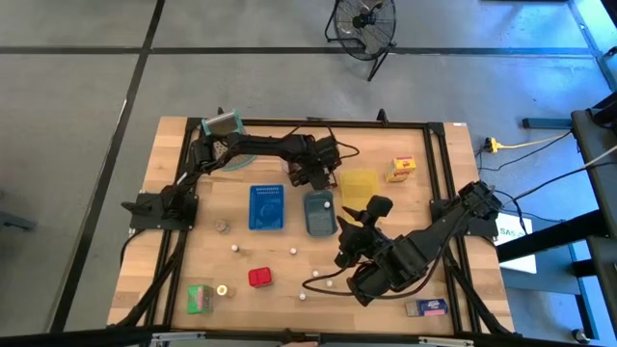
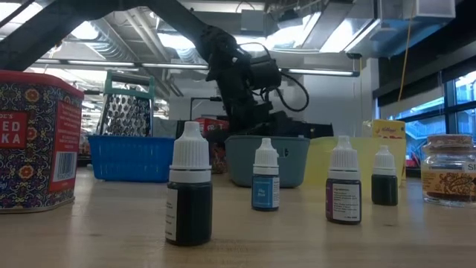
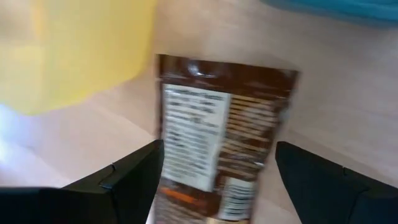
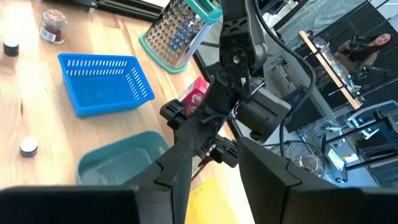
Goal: Pick & Place Kitchen Items
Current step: Put the orange seasoning pack into the blue bin
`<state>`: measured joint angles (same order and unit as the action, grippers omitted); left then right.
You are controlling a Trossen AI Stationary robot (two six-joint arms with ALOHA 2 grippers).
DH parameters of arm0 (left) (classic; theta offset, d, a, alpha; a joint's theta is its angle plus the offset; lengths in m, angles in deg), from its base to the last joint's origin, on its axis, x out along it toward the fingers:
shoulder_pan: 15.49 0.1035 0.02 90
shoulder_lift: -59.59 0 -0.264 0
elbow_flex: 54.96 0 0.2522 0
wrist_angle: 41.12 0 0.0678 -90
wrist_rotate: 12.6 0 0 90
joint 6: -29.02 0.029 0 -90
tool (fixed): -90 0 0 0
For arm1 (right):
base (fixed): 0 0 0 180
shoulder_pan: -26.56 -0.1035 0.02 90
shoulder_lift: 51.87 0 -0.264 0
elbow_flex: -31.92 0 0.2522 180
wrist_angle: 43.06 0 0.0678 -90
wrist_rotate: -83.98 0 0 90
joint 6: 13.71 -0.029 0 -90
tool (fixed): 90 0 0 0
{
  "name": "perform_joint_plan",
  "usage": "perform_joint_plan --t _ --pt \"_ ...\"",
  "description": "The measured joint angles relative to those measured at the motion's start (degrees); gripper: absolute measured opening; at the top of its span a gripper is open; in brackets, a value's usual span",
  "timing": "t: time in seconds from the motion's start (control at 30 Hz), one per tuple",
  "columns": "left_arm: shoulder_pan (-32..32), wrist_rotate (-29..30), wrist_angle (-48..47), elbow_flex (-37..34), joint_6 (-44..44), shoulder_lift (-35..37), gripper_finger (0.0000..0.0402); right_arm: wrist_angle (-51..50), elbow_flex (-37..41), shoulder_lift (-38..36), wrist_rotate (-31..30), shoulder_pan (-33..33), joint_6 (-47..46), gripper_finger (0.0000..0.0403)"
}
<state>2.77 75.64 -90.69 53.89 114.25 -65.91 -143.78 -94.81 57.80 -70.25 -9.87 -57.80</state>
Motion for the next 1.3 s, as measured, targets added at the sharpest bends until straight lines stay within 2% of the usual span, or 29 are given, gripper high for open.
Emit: perform_joint_plan --t 0.2,0.5,0.97,1.3 --pt "0.1 0.2 5.2 0.0 0.9 0.1 0.0307 0.0 0.0 0.0 0.0 0.0 0.0 0.0131" --pt "0.7 2.1 3.9 0.2 3.8 -1.1 0.0306 0.2 0.0 0.0 0.0 0.0 0.0 0.0131" --pt "0.6 0.6 2.5 0.2 0.7 -1.1 0.0306 0.2 0.0 0.0 0.1 0.0 0.0 0.0131" --pt "0.8 0.6 1.1 0.2 -4.8 -1.1 0.0306 0.6 0.0 0.0 0.0 0.0 0.0 0.0131"
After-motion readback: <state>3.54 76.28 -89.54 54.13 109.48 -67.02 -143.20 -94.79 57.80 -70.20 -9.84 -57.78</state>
